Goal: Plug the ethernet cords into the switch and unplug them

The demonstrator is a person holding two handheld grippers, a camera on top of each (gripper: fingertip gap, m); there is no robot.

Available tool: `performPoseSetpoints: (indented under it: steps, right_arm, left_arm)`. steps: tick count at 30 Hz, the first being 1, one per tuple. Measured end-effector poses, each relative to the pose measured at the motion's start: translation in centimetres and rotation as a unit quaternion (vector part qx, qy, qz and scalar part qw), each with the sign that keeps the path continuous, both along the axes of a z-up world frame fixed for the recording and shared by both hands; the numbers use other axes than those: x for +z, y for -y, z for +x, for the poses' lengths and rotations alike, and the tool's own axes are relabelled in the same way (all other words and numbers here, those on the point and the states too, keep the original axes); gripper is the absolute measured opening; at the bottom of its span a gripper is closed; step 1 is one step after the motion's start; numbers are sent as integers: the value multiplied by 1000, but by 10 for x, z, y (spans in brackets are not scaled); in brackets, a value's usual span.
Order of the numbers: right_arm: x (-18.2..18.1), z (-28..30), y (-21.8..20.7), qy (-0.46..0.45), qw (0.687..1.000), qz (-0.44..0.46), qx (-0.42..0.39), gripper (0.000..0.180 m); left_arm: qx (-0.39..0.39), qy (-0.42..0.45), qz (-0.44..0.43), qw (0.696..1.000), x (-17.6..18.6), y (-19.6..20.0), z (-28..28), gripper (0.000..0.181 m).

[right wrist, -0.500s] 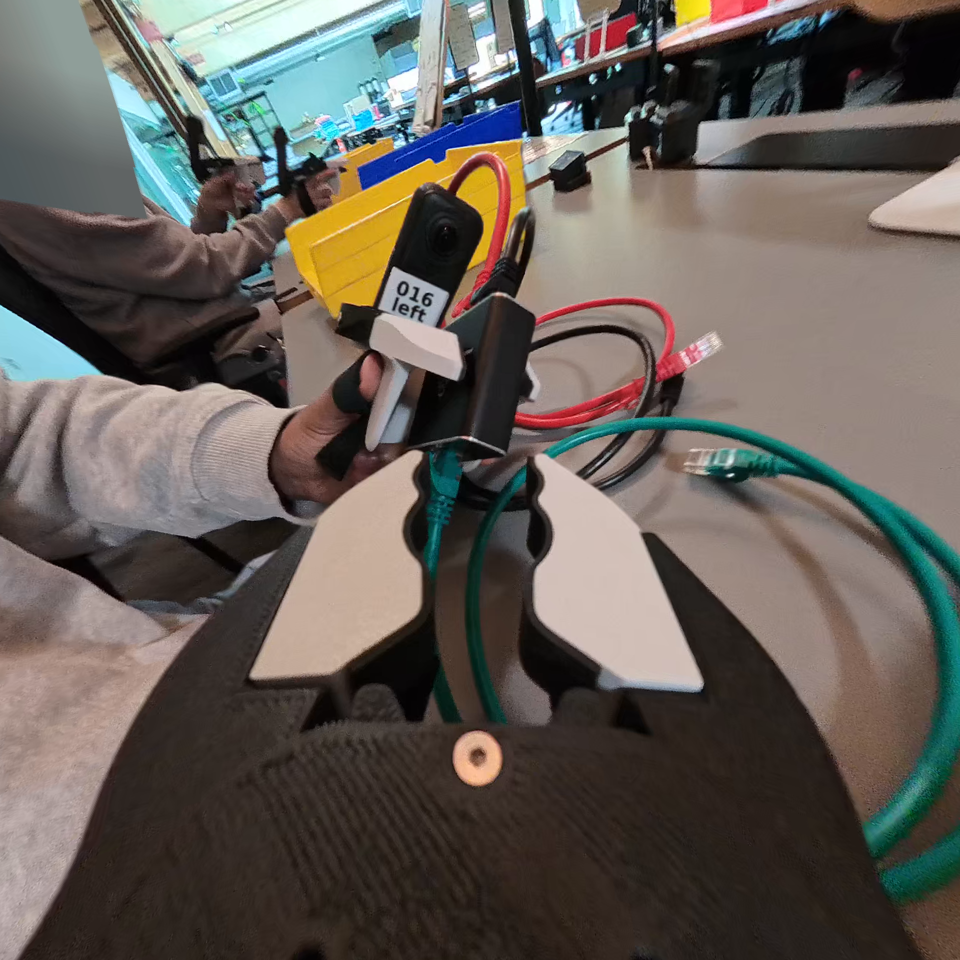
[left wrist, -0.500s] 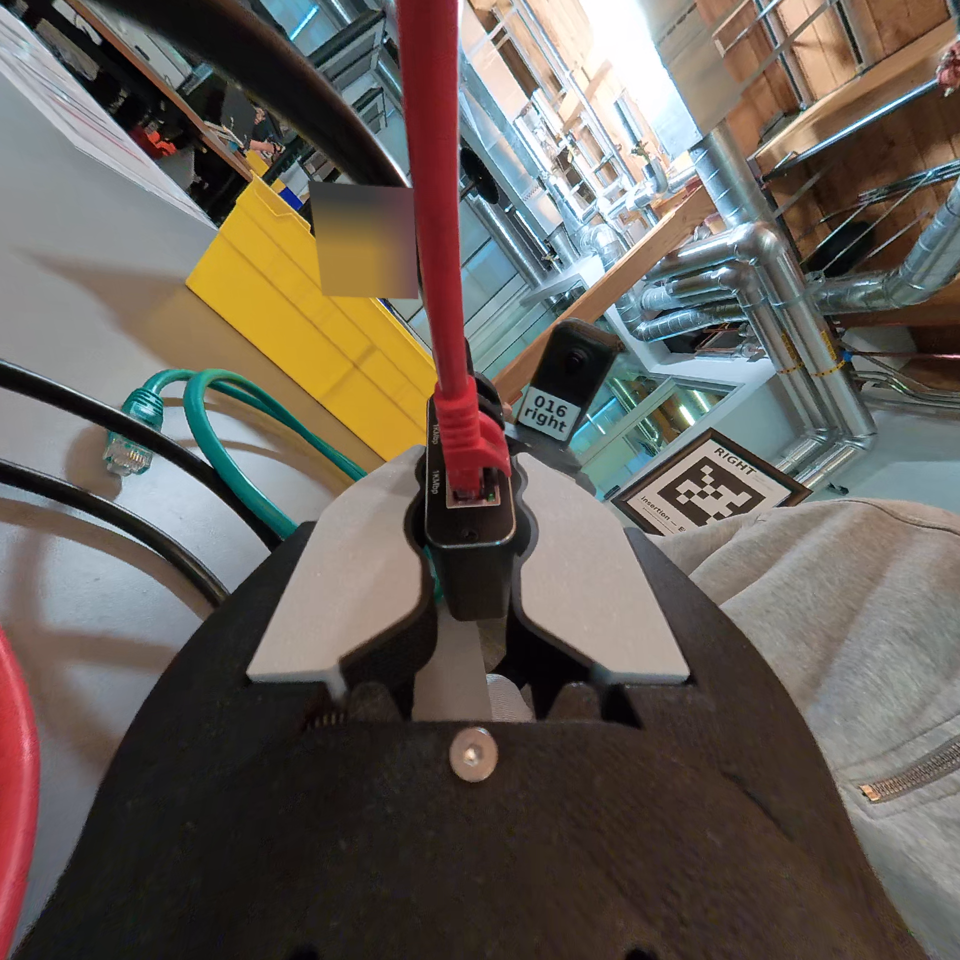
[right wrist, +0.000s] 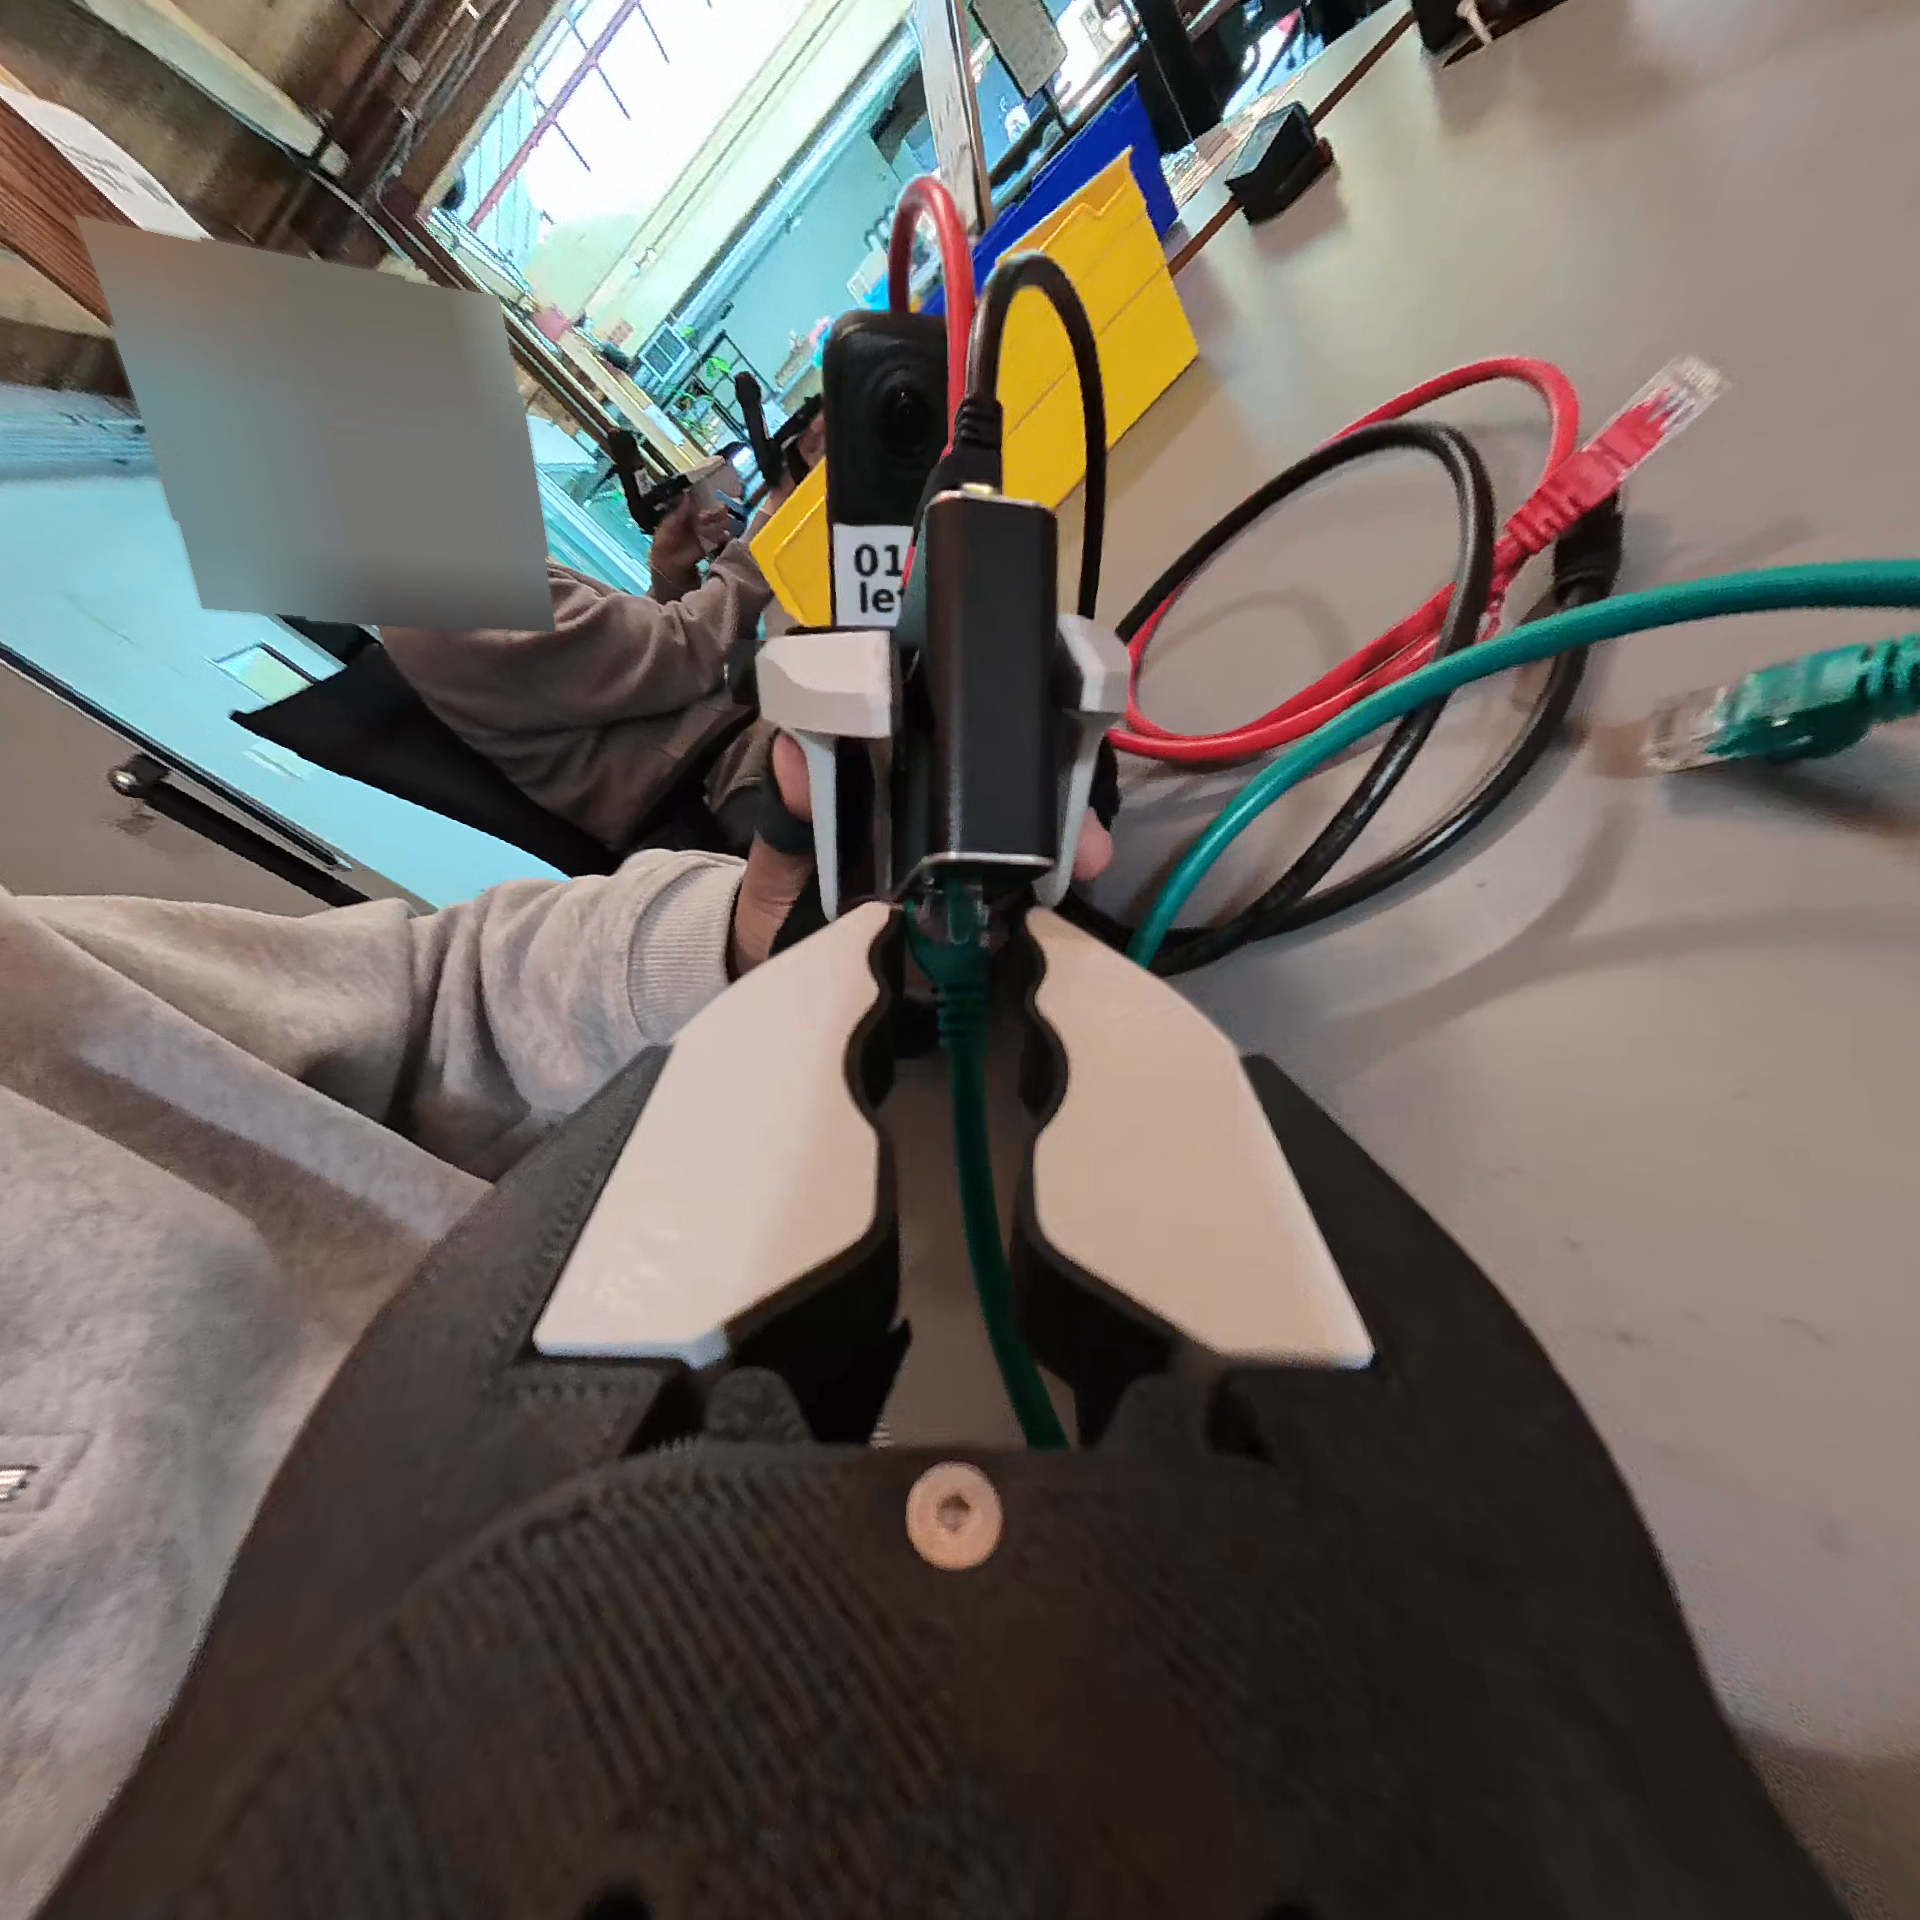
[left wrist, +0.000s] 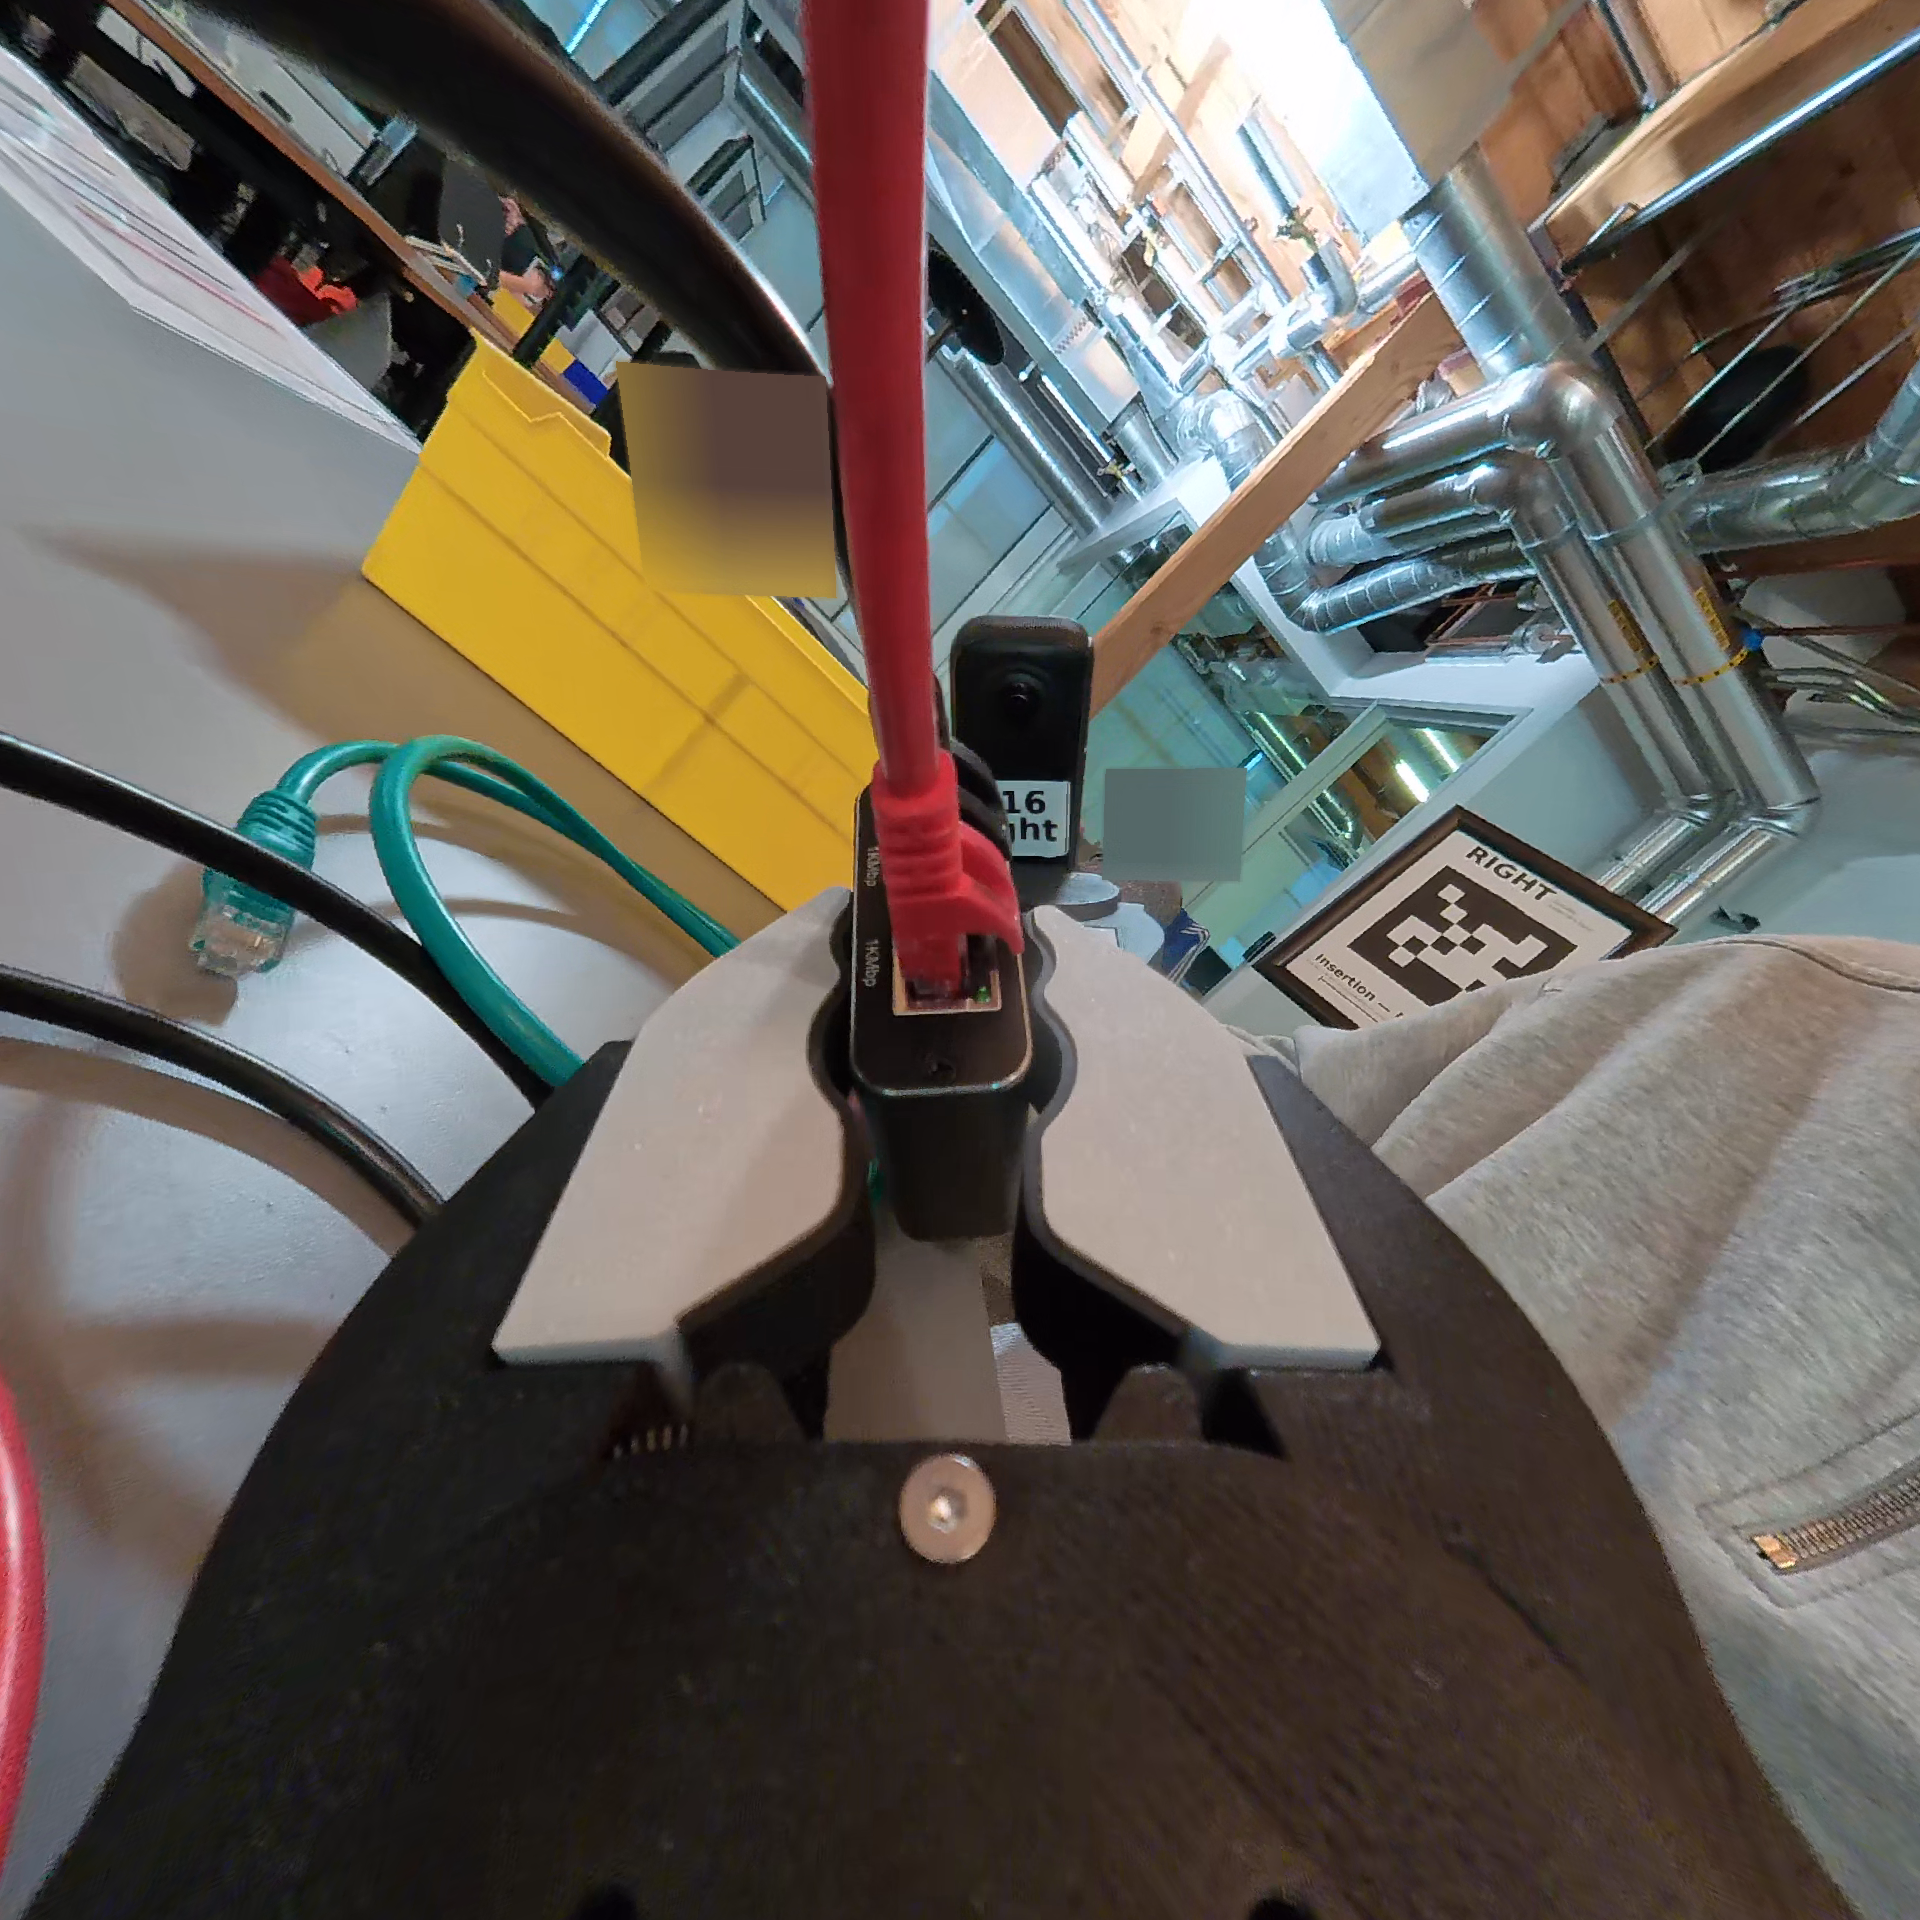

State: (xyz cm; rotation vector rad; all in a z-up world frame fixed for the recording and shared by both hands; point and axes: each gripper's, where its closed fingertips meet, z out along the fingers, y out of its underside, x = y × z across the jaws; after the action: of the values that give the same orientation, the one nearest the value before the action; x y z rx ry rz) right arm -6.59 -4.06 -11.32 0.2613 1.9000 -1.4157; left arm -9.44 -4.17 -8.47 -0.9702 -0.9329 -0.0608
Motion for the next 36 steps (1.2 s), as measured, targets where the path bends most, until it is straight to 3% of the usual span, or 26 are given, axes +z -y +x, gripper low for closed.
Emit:
performPoseSetpoints:
  steps: [10,28,29,30,31,34,36]
  right_arm:
    - [-2,-2,0,46,999,4,-8,14]
    - [-13,-12,5,36,998,37,-27,12]
    - [-17,-14,5,35,997,52,-35,12]
    - [-26,-22,4,37,995,81,-54,12]
    - [-30,-35,0,51,992,91,-75,12]
    - [-24,-61,-13,20,991,75,-109,12]
    - [-18,-57,-13,-12,992,64,-106,12]
  left_arm:
    - [3,0,-14,1000,-1,-3,0,26]
    - [12,30,-17,999,-7,0,-3,30]
    - [25,11,4,1000,1,7,-2,29]
    - [6,-38,88,995,26,18,8,28]
    - [13,-23,145,989,33,33,9,27]
    - [72,-2,-2,997,7,41,5,27]
    - [62,-12,18,998,13,43,4,28]
